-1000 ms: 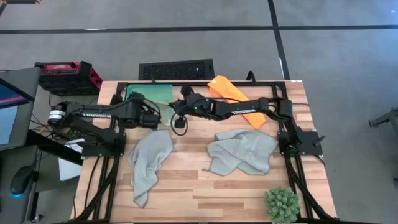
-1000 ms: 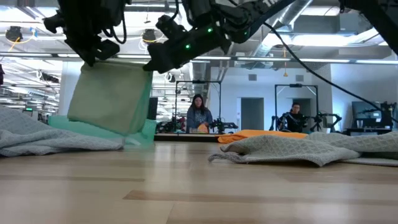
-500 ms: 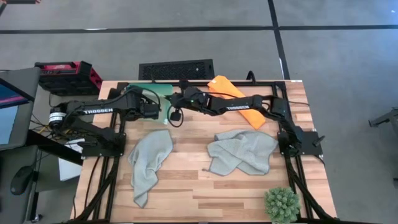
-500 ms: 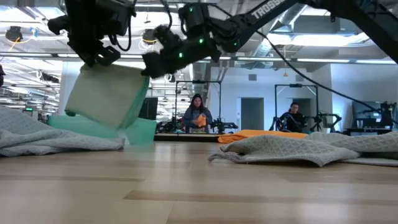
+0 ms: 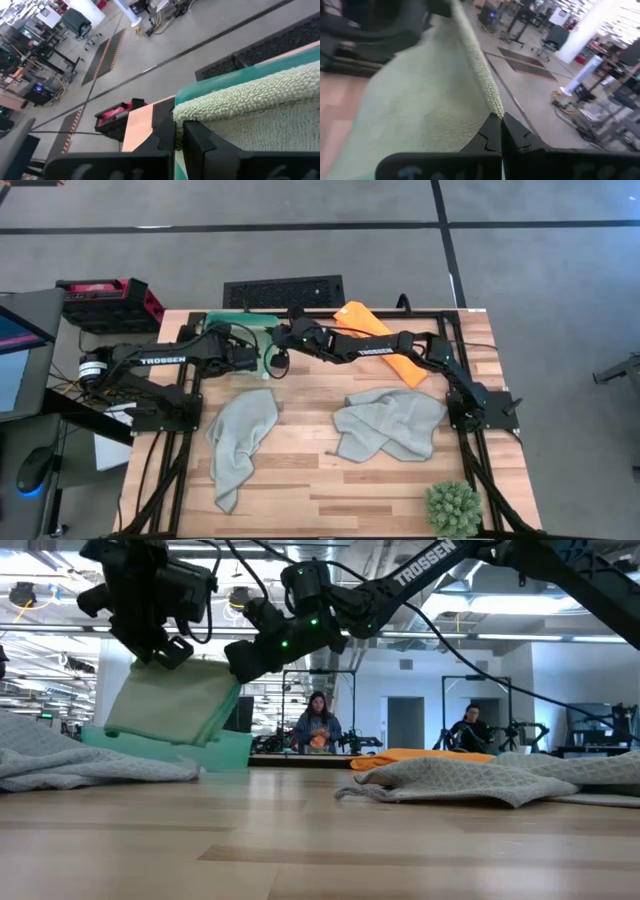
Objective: Fold microfiber towels
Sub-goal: Put the folded green towel into the bin
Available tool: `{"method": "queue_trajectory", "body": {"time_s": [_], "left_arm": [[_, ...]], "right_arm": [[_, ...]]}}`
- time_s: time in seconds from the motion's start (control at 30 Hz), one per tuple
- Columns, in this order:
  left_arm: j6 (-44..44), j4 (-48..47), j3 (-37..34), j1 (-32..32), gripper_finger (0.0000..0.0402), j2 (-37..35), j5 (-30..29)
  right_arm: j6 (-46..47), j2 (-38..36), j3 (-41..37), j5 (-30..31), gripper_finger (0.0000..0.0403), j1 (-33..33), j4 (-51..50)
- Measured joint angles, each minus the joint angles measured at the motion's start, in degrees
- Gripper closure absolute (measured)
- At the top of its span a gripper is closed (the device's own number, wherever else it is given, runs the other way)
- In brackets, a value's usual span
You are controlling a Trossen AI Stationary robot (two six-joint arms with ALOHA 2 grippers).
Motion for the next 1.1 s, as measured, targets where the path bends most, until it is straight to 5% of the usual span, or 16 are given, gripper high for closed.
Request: {"method": "queue_trajectory", "body": {"time_s": [0.33, 1.1], "left_arm": [[13.0, 19.9, -6.3, 5.2, 0.0394, 0.0, -2.0], [28.0, 40.0, -12.0, 10.5, 0.0401, 0.0, -2.3]], "right_arm": [[1.5, 0.0, 0.0, 0.3, 0.0396, -1.3, -0.2], [2.0, 0.0, -0.1, 0.6, 0.0395, -2.7, 1.9]]}}
